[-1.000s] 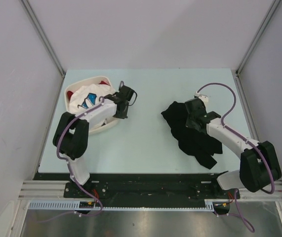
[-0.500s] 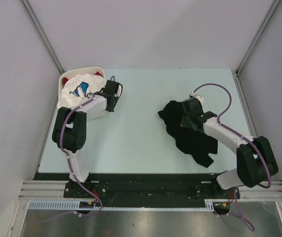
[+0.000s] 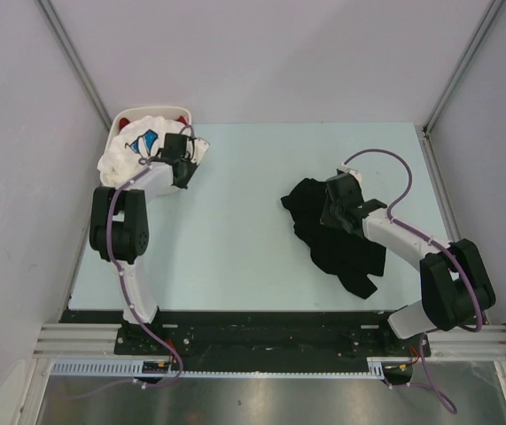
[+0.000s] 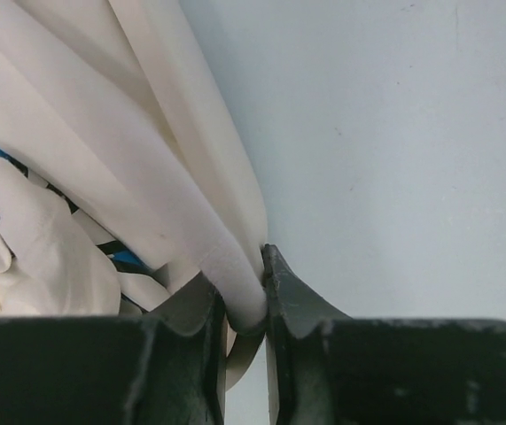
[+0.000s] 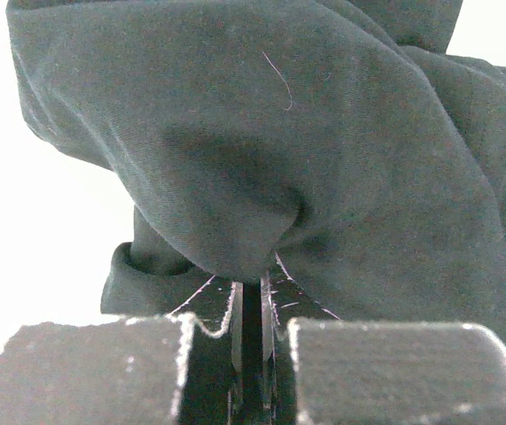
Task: Fold and stack the t-shirts
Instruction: Move the tshirt to the center of the board
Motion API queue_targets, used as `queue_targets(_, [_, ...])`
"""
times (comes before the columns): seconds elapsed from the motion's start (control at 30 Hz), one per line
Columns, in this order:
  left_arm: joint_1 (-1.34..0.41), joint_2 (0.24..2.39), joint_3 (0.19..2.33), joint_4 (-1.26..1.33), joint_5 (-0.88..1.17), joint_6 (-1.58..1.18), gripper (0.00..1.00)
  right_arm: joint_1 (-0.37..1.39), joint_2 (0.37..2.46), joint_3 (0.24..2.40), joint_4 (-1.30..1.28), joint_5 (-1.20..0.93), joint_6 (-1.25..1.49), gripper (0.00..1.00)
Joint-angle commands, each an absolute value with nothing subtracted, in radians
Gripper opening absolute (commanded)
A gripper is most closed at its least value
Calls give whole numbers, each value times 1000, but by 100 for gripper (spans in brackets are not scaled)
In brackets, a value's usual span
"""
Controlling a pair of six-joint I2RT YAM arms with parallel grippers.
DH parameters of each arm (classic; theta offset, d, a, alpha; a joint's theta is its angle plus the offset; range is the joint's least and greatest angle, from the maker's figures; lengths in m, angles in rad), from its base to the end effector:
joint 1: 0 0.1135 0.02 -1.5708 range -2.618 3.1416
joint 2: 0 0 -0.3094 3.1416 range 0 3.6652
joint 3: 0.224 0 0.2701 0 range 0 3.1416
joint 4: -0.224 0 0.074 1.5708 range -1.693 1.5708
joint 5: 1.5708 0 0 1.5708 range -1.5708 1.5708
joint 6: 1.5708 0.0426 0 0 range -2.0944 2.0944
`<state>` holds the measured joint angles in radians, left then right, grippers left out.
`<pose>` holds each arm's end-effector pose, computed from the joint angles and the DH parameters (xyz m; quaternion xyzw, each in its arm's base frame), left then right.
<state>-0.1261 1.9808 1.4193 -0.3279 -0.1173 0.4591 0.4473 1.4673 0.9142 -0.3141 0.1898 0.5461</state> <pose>0.4683 -0.0543 0.2175 0.2526 0.9066 0.1098 0.3198 0.2907 0.1305 0.2456 0.0788 0.9318 0.0853 0.3440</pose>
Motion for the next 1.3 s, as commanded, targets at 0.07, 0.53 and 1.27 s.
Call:
queue_targets(0.07, [-54,1936,1387,-150,-216,537,37,440,1473,930,-222,163,557,0])
queue_targets(0.53, [-346,1599,1479,-552,-131,-38,100,595,1411,1173,-347,123,430,0])
queue_targets(1.27, [-653,1032,872,-325,3,-230,100,661,1117,1134,-832,646,575,100])
